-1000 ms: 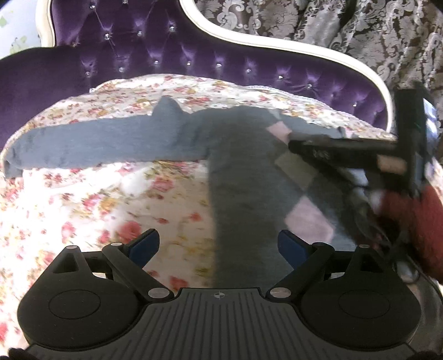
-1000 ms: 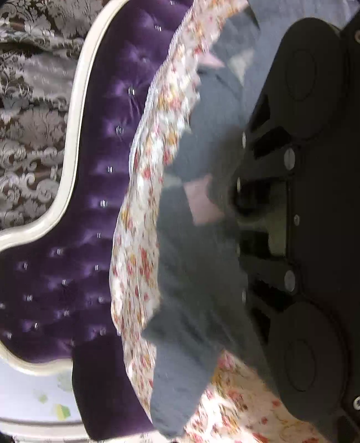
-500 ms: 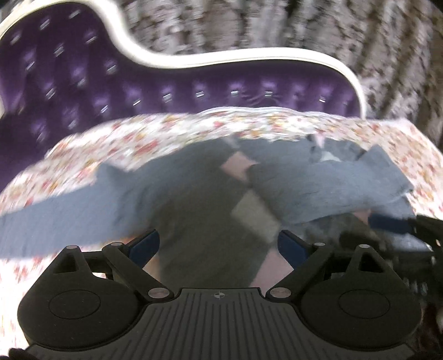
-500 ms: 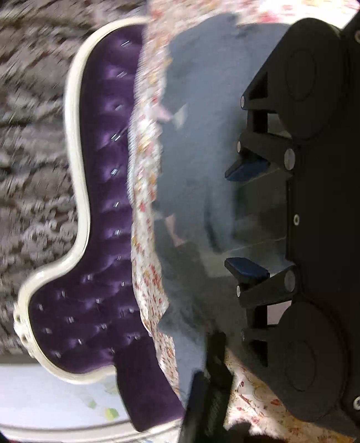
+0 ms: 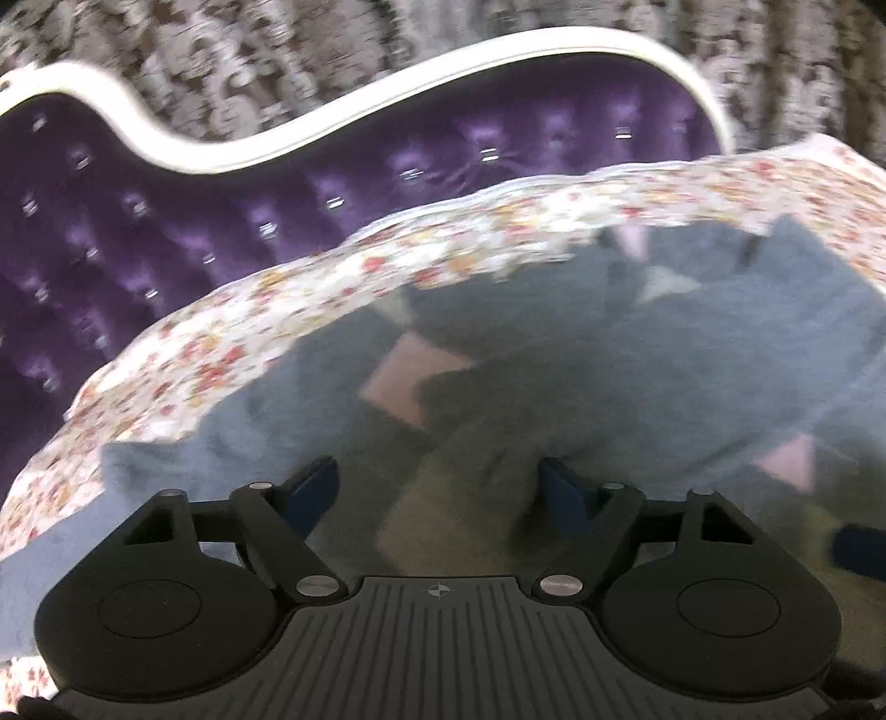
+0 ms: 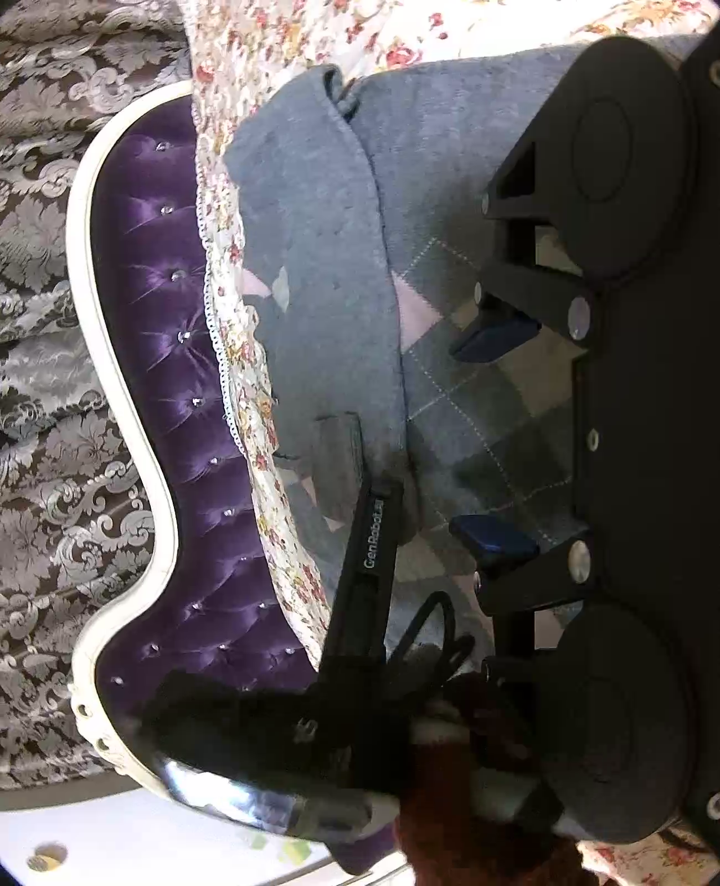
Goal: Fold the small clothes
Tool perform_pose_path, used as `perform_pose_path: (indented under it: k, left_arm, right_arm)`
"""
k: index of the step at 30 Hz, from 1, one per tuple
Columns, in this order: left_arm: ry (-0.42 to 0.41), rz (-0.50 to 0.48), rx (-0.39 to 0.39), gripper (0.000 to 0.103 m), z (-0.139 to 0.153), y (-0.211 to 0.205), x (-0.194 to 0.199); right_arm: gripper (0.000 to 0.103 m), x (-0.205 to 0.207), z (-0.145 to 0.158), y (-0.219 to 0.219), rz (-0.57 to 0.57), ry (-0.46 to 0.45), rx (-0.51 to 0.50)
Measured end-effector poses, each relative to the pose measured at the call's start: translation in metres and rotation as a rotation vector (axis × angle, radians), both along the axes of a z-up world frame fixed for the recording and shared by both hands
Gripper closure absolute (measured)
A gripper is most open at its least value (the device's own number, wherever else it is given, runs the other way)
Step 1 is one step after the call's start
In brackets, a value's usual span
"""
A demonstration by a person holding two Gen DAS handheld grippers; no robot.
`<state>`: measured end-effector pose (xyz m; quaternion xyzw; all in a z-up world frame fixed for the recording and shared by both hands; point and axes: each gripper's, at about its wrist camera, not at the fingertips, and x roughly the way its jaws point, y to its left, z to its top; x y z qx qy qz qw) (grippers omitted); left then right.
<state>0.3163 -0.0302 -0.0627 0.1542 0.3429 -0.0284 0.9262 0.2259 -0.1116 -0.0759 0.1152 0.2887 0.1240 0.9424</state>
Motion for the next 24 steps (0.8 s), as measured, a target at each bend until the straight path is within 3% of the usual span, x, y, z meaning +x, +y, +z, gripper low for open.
perform_pose_path:
  k: [3,6,9,14,17,20,22,23,24]
  left_arm:
    - [0.013,0.086,-0.050,0.025,0.003,0.033,0.007]
    - [0.049,0.145,-0.164,0.025,0.004,0.065,0.010]
    - [0.084,0.118,-0.251,0.025,0.002,0.084,0.010]
    - [0.077,0.078,-0.318,0.026,0.000,0.089,0.005]
    - [0.069,0.054,-0.350,0.034,0.000,0.086,0.008]
    - [0.068,0.067,-0.349,0.050,-0.001,0.083,0.015]
    - [0.057,0.074,-0.348,0.087,0.000,0.082,0.018]
    - [0.049,0.064,-0.362,0.096,0.000,0.083,0.018]
    - [0.039,0.064,-0.391,0.096,0.002,0.085,0.018]
  right_arm:
    - [0.037,0.000,-0.002,-0.004,-0.009,0.006,0.027]
    - [0.037,0.001,-0.004,-0.004,-0.010,0.016,0.033]
    - [0.037,0.002,-0.004,-0.003,-0.007,0.021,0.032]
    - [0.037,0.001,-0.006,-0.005,-0.008,0.028,0.048]
    - [0.037,0.002,-0.006,-0.007,-0.014,0.031,0.057]
    - [0.037,0.002,-0.006,-0.006,-0.013,0.029,0.055]
    - [0.037,0.002,-0.006,-0.005,-0.012,0.030,0.052]
    - [0.037,0.002,-0.006,-0.005,-0.011,0.030,0.050]
    - [0.037,0.001,-0.006,-0.005,-0.011,0.029,0.050]
